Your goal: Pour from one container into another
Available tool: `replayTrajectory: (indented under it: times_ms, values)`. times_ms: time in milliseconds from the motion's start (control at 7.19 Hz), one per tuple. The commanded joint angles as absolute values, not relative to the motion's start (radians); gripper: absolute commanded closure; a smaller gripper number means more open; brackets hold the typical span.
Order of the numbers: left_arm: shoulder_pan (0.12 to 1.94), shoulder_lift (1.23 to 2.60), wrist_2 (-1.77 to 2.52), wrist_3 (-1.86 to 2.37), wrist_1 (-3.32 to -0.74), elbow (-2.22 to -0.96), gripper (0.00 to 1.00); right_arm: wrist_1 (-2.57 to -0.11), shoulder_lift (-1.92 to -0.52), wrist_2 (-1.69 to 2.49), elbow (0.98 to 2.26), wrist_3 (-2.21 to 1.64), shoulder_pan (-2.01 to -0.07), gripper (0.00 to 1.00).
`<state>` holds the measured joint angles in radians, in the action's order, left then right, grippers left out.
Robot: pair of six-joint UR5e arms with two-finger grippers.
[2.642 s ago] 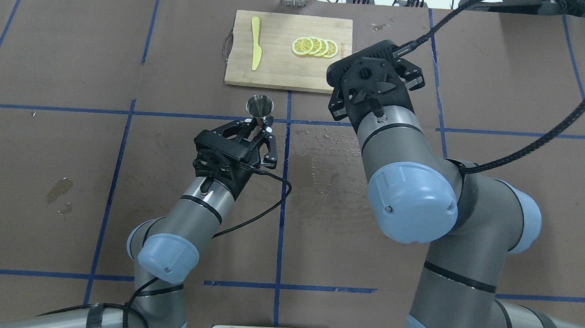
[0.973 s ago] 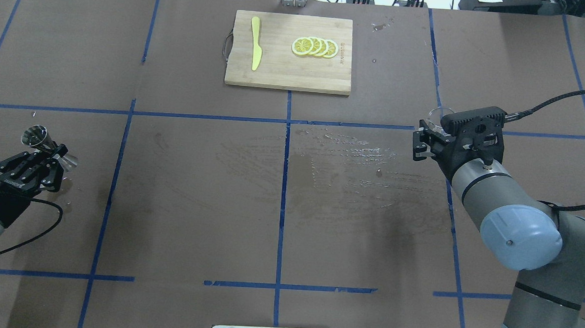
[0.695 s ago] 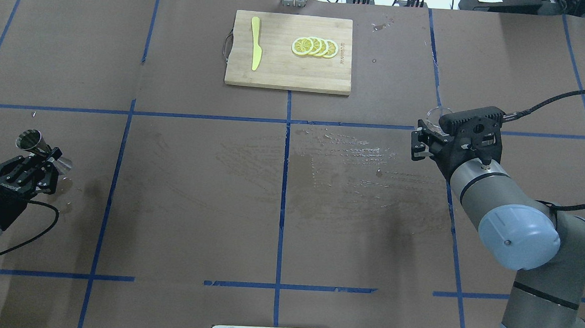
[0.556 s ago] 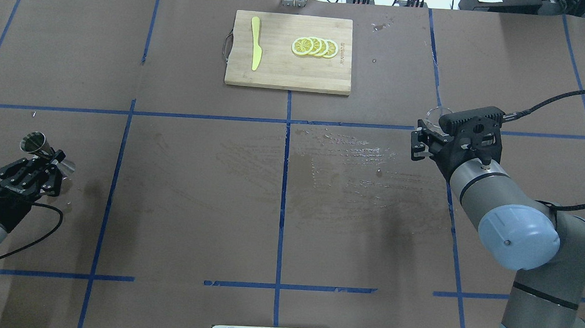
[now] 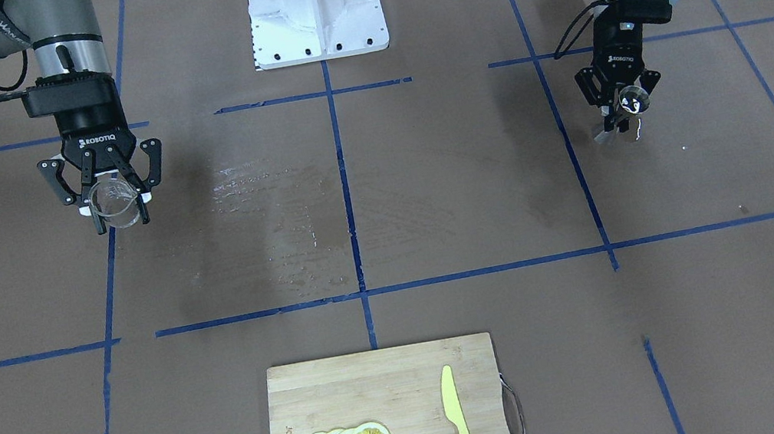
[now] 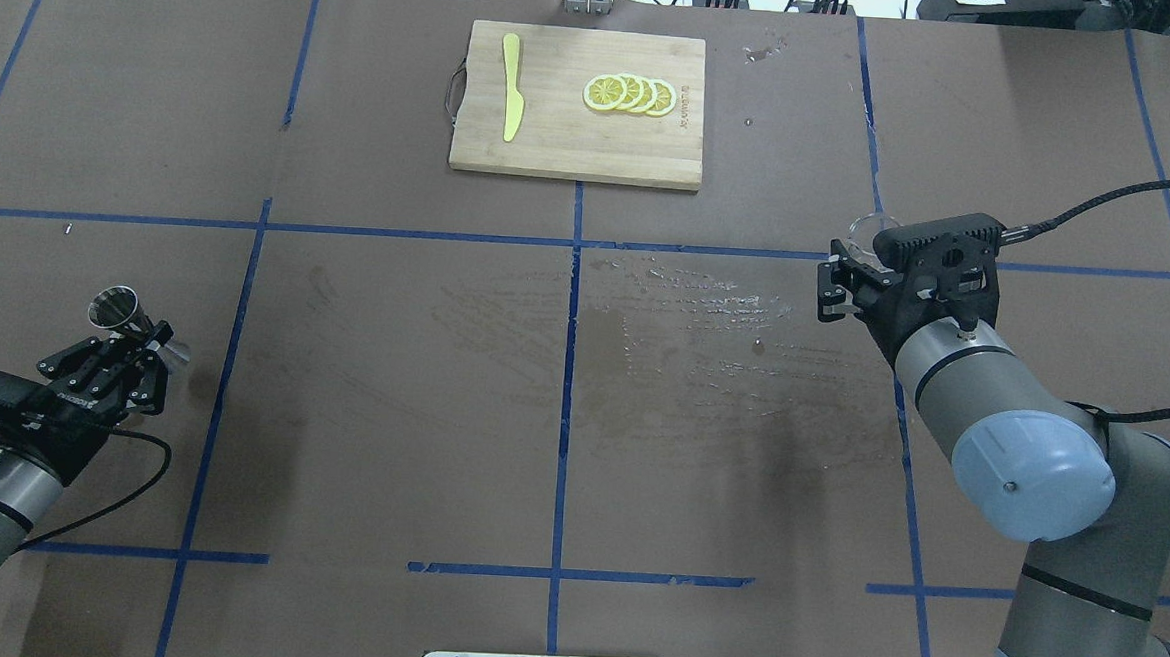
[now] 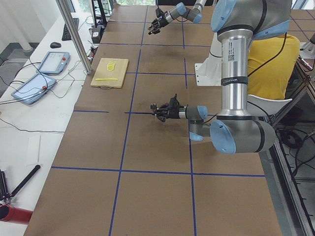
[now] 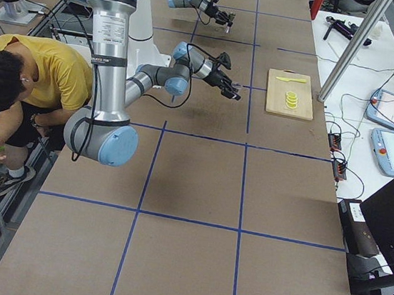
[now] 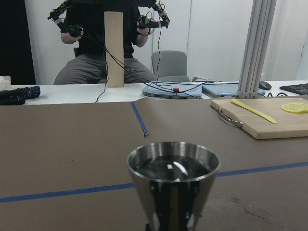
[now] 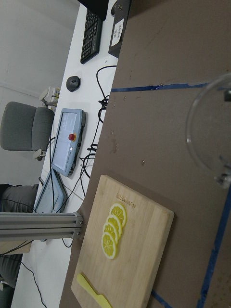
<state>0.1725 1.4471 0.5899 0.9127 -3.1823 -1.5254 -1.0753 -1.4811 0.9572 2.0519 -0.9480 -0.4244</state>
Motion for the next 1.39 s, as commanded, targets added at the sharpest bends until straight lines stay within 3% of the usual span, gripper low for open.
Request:
replayTrajectory:
  times_ms: [0, 1112, 1251]
  values:
    - [0.147, 1.448, 0.589, 0.913, -3.181, -1.526, 1.0, -1.075, -1.48, 0.957, 2.052, -0.948, -0.423, 1.0]
    - [0.1, 1.448, 0.569, 0.922, -3.183, -1.509, 1.0, -1.074, -1.48, 0.957, 2.056, -0.948, -0.422, 1.0]
    - [0.1, 1.448, 0.568, 0.922, -3.183, -1.509, 0.94, -1.074, -1.48, 0.957, 2.056, -0.948, -0.422, 1.0]
